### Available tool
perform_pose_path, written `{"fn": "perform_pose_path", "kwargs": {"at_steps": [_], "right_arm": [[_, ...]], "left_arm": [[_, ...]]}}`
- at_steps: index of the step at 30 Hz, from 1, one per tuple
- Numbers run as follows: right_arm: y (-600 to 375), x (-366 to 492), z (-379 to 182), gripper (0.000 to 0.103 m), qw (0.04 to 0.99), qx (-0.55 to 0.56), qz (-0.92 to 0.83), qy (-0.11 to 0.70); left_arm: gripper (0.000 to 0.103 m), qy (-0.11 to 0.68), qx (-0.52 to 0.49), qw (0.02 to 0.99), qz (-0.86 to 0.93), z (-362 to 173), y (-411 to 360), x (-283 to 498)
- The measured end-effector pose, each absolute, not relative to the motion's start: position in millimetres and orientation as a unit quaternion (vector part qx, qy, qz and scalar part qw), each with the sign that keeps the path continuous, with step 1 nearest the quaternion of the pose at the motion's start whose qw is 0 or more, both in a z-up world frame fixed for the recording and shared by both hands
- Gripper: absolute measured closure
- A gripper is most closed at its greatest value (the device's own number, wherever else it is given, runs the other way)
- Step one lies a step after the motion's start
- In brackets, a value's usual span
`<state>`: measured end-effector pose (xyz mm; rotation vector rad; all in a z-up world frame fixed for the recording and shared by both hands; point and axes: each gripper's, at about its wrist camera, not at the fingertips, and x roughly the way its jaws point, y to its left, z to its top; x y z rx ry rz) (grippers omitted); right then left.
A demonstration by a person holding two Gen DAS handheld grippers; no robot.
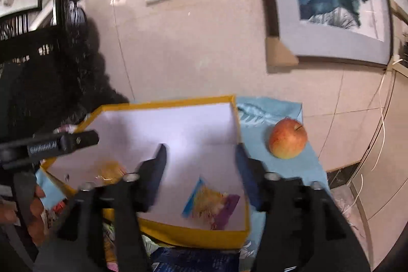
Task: Organize snacks
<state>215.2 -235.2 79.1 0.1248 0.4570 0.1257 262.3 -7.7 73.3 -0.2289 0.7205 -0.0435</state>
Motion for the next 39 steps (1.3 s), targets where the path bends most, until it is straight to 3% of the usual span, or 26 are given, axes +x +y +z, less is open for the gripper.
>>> {"fn": "perform_pose_path", "kwargs": {"at_steps": [6, 7, 10, 11, 15, 24, 39], "right_arm": [[-247.1, 174.8, 93.0, 0.039, 0.970, 0.069, 0.076, 0.219], [-247.6, 165.1, 94.7, 0.035, 0.971, 0.067, 0.075, 0.217], [-249.8, 128.1, 94.5, 0.006, 0.975, 0.065, 0.071, 0.202], [-249.4, 118.7, 92.9, 0.002, 0.975, 0.063, 0.072, 0.198], [-244.8, 83.9, 77.9, 0.001, 0.974, 0.046, 0.071, 0.209], [-240.5, 43.8, 33.8, 0.001, 0.953, 0.074, 0.098, 0.277], [-240.7, 24.4, 19.8, 0.001, 0.943, 0.096, 0.126, 0.291]], "left_arm": [[0.002, 0.358, -0.137, 0.923, -0.035, 77.7, 8.4, 224.1], [0.002, 0.355, -0.131, 0.925, -0.036, 80.2, 7.3, 213.0], [0.002, 0.351, -0.105, 0.930, -0.041, 81.8, 9.0, 178.0], [0.002, 0.353, -0.097, 0.930, -0.039, 80.7, 10.5, 166.5], [0.002, 0.372, -0.083, 0.924, -0.019, 63.5, 21.0, 123.8], [0.002, 0.493, -0.121, 0.862, -0.018, -13.9, 28.2, 78.6], [0.002, 0.509, -0.126, 0.851, -0.026, -24.2, 17.2, 51.5]]}}
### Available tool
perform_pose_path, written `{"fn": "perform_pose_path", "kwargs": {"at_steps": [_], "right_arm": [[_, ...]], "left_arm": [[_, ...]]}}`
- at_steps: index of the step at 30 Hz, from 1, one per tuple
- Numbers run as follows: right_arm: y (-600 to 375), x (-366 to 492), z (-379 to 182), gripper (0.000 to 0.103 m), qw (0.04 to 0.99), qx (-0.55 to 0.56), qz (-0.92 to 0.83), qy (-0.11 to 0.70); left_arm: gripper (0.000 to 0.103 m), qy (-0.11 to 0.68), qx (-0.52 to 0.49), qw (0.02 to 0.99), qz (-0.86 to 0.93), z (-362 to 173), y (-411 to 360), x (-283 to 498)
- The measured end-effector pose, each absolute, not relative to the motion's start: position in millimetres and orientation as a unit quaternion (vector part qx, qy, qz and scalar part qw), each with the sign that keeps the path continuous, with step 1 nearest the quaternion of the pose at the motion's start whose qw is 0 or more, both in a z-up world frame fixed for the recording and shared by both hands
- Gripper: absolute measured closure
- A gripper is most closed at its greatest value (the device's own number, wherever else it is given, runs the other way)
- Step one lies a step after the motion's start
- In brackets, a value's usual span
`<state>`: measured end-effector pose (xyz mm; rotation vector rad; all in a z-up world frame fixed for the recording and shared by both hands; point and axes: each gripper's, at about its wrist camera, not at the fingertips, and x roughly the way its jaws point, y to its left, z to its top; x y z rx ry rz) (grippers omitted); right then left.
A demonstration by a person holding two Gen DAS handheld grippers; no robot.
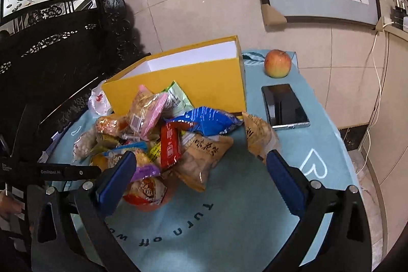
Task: Organize snacks
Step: 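Grasp the yellow barcoded snack bag with the left tool while the right tool grasps the blue bag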
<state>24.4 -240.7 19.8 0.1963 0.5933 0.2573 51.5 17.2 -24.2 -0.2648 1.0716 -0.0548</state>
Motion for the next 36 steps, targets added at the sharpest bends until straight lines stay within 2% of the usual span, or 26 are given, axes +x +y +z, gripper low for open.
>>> {"fn": "perform_pose_path", "kwargs": {"at_steps": [10, 13, 14, 15, 16, 19, 20, 30, 36], "right_arm": [[-235.3, 25.7, 15.6, 0.001, 0.940, 0.097, 0.132, 0.298], [-232.9, 26.2, 14.9, 0.001, 0.940, 0.089, 0.133, 0.301], [-232.8, 25.7, 15.0, 0.001, 0.941, 0.086, 0.132, 0.301], [-233.2, 25.5, 14.8, 0.001, 0.941, 0.082, 0.131, 0.299], [-233.7, 25.9, 14.6, 0.001, 0.942, 0.080, 0.129, 0.299], [-234.8, 30.3, 11.5, 0.001, 0.940, 0.084, 0.124, 0.306], [-234.3, 32.0, 10.6, 0.001, 0.939, 0.084, 0.123, 0.309], [-237.2, 54.6, 21.6, 0.001, 0.945, 0.041, 0.096, 0.309], [-206.7, 101.4, 26.7, 0.003, 0.947, -0.048, 0.090, 0.306]], "left_arm": [[0.002, 0.536, -0.115, 0.836, -0.025, -48.3, 8.7, 72.9], [0.002, 0.521, -0.072, 0.850, -0.007, -51.5, 0.0, 77.7], [0.006, 0.516, -0.061, 0.854, -0.003, -51.8, -1.0, 77.7], [0.018, 0.509, -0.050, 0.859, 0.002, -51.5, -1.2, 77.0], [0.038, 0.501, -0.034, 0.865, 0.015, -49.8, -0.2, 75.8], [0.061, 0.487, -0.036, 0.872, 0.010, -43.1, 13.1, 72.0], [0.063, 0.486, -0.032, 0.873, 0.007, -41.5, 15.1, 71.1], [0.063, 0.463, -0.021, 0.886, -0.005, -28.6, 24.7, 58.9], [0.063, 0.469, -0.030, 0.882, -0.020, -37.2, 29.0, 65.9]]}}
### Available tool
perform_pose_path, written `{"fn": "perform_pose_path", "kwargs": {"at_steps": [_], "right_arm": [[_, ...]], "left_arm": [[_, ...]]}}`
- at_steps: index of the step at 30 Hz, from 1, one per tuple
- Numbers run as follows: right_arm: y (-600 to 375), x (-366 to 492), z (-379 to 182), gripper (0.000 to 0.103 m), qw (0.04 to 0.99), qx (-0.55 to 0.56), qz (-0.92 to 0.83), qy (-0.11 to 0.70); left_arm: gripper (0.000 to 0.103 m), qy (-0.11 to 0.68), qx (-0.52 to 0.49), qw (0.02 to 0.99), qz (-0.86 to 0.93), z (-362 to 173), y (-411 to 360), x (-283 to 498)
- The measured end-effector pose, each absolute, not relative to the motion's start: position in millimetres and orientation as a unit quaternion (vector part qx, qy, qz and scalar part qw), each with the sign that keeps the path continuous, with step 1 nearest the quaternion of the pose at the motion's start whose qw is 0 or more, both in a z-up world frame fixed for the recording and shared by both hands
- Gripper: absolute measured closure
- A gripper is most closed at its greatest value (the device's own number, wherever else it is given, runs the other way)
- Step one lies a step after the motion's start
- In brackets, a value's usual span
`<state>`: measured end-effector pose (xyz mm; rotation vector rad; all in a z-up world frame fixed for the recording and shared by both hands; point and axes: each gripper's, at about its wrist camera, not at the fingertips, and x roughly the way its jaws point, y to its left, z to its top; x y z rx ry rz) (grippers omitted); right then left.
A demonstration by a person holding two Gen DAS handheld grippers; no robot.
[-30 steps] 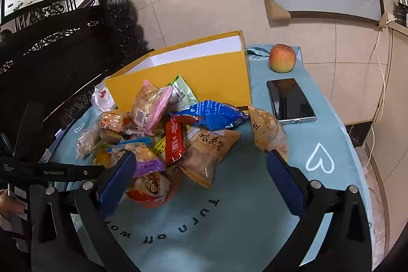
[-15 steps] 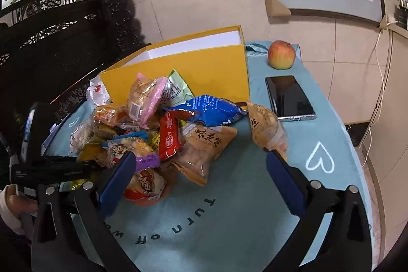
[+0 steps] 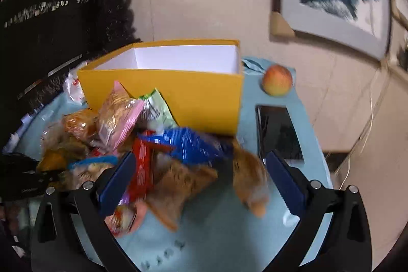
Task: Organize snacks
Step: 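Grasp the yellow barcoded snack bag with the left tool while the right tool grasps the blue bag, then lift the yellow bag and blue bag into the yellow box and release both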
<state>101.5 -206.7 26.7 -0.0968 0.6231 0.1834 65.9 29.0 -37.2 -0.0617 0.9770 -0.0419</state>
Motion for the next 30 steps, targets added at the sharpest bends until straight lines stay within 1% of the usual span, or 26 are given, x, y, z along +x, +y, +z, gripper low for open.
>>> {"fn": "perform_pose_path", "kwargs": {"at_steps": [2, 4, 6, 10, 11, 12, 14, 15, 17, 20, 23, 30], "right_arm": [[-191.8, 122.0, 17.0, 0.012, 0.936, -0.077, 0.105, 0.326], [-181.0, 141.5, 3.5, 0.016, 0.923, -0.090, 0.120, 0.354], [-175.9, 154.2, -7.2, 0.016, 0.915, -0.094, 0.130, 0.370], [-175.8, 164.4, -12.3, 0.016, 0.914, -0.086, 0.143, 0.369], [-177.9, 166.8, -12.7, 0.022, 0.911, -0.076, 0.151, 0.376], [-179.4, 167.6, -12.4, 0.025, 0.908, -0.071, 0.157, 0.381], [-183.4, 167.3, -9.7, 0.040, 0.904, -0.069, 0.153, 0.393], [-186.9, 165.6, -7.5, 0.043, 0.903, -0.065, 0.150, 0.396], [-199.4, 157.0, -1.6, 0.053, 0.908, -0.041, 0.147, 0.391], [-218.7, 146.4, 5.3, 0.057, 0.912, 0.016, 0.147, 0.382], [-230.7, 141.7, 11.6, 0.059, 0.911, 0.066, 0.164, 0.372], [-245.6, 128.6, 20.5, 0.062, 0.902, 0.143, 0.199, 0.356]], "left_arm": [[0.063, 0.470, -0.031, 0.882, -0.023, -39.7, 30.5, 67.1], [0.063, 0.471, -0.035, 0.881, -0.027, -41.7, 32.3, 67.9], [0.063, 0.473, -0.038, 0.879, -0.032, -43.7, 33.6, 69.4], [0.062, 0.475, -0.041, 0.878, -0.036, -47.0, 35.3, 73.4], [0.062, 0.476, -0.042, 0.878, -0.036, -47.4, 35.3, 74.2], [0.062, 0.477, -0.043, 0.877, -0.036, -47.8, 35.3, 74.8], [0.062, 0.479, -0.045, 0.876, -0.036, -49.6, 35.7, 76.4], [0.062, 0.480, -0.045, 0.875, -0.036, -49.7, 36.0, 76.3], [0.062, 0.481, -0.048, 0.875, -0.037, -49.2, 36.6, 75.4], [0.062, 0.483, -0.050, 0.874, -0.037, -48.6, 37.0, 74.0], [0.062, 0.483, -0.050, 0.874, -0.036, -48.6, 36.2, 74.5], [0.062, 0.467, -0.052, 0.882, -0.038, -35.9, 35.8, 62.1]]}}
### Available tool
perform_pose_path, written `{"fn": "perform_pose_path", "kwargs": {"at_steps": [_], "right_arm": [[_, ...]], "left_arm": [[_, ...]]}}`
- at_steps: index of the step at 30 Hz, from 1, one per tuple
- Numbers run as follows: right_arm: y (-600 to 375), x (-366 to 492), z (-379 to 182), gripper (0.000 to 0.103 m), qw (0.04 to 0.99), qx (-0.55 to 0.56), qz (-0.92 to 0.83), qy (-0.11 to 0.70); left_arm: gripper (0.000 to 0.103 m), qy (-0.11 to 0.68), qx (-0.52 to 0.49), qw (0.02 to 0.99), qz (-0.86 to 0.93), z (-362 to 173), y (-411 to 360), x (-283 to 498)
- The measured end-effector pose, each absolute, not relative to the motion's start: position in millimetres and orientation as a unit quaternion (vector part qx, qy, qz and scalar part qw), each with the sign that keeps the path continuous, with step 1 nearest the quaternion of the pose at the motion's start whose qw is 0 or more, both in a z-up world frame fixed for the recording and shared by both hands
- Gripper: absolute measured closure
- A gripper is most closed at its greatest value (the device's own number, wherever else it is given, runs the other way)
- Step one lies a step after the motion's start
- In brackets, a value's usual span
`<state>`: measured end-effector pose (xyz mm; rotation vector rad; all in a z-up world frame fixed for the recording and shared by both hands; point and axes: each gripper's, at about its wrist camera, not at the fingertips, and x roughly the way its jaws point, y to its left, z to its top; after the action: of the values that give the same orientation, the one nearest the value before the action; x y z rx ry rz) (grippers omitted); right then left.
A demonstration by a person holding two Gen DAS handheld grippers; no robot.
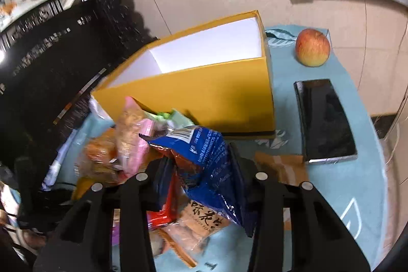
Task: Organize snacks
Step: 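Lift the yellow bag and blue bag into the yellow box and release both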
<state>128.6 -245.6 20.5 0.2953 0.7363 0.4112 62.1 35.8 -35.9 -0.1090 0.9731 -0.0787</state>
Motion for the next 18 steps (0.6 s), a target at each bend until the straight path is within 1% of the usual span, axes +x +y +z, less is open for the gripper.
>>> {"fn": "perform_pose_path", "kwargs": {"at_steps": [4, 10, 14, 18], "right_arm": [[-250.3, 114.5, 28.9, 0.062, 0.902, 0.165, 0.212, 0.338], [-259.0, 88.8, 55.2, 0.064, 0.907, 0.181, 0.237, 0.298], [-262.1, 81.8, 74.0, 0.064, 0.912, 0.182, 0.249, 0.271], [-259.5, 84.1, 81.0, 0.064, 0.909, 0.183, 0.263, 0.266]], "left_arm": [[0.063, 0.453, -0.054, 0.889, -0.036, -24.3, 40.1, 51.9], [0.063, 0.418, -0.049, 0.906, -0.036, 9.5, 42.3, 33.5], [0.063, 0.391, -0.049, 0.918, -0.041, 36.3, 40.7, 37.4], [0.063, 0.373, -0.053, 0.925, -0.048, 56.6, 33.1, 52.3]]}}
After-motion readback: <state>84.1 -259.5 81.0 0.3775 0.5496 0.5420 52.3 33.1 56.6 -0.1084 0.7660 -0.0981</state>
